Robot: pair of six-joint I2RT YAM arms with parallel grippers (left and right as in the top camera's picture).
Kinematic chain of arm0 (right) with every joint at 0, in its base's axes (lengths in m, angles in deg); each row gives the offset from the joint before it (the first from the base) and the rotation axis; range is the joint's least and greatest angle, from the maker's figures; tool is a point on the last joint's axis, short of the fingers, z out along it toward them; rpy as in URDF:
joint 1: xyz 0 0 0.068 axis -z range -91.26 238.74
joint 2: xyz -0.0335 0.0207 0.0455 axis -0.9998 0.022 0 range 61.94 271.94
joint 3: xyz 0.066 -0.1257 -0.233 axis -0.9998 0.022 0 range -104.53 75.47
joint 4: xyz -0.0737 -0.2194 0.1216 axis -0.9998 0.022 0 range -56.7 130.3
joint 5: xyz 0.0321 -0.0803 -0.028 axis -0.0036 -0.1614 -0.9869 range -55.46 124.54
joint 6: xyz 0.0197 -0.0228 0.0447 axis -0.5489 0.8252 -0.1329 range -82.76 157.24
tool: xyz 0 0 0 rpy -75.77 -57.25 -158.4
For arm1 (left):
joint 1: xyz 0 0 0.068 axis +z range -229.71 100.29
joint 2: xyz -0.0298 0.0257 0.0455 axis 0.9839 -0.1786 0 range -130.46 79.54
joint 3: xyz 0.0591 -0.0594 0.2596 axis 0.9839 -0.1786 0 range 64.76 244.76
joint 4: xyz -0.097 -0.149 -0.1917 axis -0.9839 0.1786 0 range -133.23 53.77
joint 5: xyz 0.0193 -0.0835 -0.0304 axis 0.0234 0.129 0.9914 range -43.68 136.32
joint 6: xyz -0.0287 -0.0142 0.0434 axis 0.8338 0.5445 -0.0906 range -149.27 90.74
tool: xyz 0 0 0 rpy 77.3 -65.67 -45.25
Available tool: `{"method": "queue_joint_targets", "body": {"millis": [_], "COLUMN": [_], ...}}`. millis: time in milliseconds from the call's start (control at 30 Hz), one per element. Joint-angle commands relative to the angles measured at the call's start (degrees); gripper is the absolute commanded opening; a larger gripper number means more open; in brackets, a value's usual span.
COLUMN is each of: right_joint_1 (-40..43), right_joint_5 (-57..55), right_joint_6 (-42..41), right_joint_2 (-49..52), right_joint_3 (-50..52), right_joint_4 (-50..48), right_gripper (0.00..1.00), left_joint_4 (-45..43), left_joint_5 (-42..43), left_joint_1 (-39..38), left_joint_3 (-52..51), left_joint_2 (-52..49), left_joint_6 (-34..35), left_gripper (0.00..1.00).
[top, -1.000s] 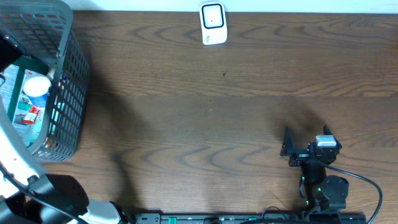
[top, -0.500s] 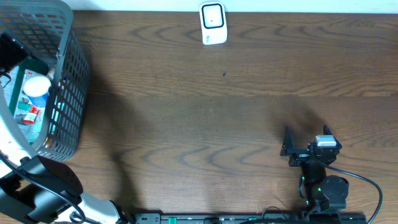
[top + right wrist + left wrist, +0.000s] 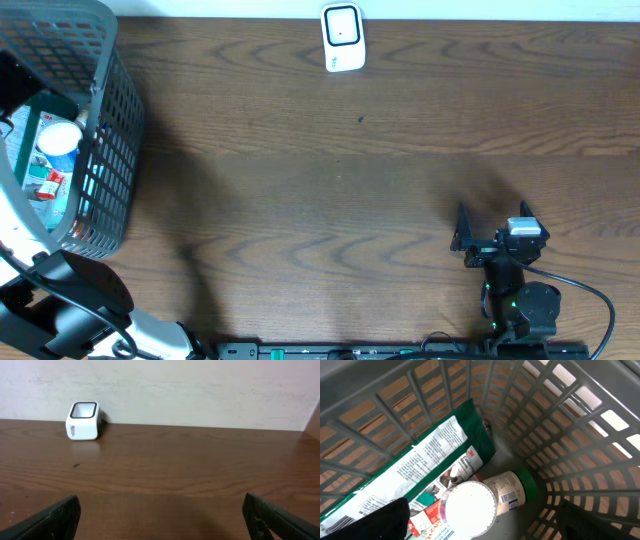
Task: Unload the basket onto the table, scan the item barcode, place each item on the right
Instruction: 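Lower the left gripper into the basket toward the white-capped bottle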
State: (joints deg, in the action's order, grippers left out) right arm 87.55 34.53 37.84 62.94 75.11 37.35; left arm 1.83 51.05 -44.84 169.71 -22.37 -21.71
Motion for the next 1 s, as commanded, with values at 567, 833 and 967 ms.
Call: {"method": "queue_joint_targets", "body": {"millis": [567,833,967], "right_joint_1": [0.35,0.35,0.35], "right_joint_5": [-0.55,-0.57,-0.57], "right_joint_6": [-0.57,-0.59,-0.57], "right_joint_2": [-0.24,-0.24,-0.24], "right_joint_3": [0.04,0.04,0.04], "right_joint_4": [0.22,0.22,0.22], "right_gripper": [0.99,0.99,0.99], "left_joint_4": [0.22,-1.27,-1.49], "left_joint_5": [-1.79,-1.81,-1.79], "left_joint_1": [0.2,0.2,0.2], "left_joint_3": [-1.36,-5.57,-6.6], "left_joint_2": [-0.98,-1.44,-2.34], "left_joint_6": [0.55,2.89,2.89], "left_gripper": [0.94,0.94,0.94]}}
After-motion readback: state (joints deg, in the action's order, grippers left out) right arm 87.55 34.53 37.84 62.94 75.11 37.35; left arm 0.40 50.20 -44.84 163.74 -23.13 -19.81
